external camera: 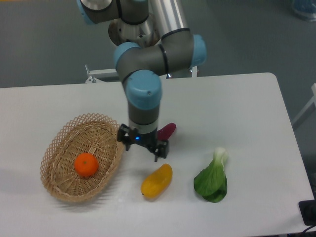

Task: Pick up the orange from the basket
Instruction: 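Move the open gripper over the wicker basket above the orange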

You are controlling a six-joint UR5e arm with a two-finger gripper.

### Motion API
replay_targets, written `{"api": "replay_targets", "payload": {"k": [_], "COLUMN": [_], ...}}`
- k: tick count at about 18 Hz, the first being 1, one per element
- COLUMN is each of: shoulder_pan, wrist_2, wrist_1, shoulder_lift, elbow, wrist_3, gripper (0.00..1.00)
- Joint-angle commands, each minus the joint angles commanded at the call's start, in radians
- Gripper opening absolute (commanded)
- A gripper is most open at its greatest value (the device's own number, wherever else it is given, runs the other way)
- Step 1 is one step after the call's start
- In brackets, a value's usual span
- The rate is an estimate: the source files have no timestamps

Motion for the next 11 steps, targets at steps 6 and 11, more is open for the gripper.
{"api": "replay_targets", "payload": {"k": [6, 11], "shoulder_pan": [-0.115, -0.152], "wrist_2": [-0.002, -0.003], "wrist_1": [0.003, 0.017], "shoulder_lift": [-0.052, -0.084], "elbow": [-0.003, -0.003], "wrist_3": [-0.055, -0.068], "gripper": [1.0, 1.0]}}
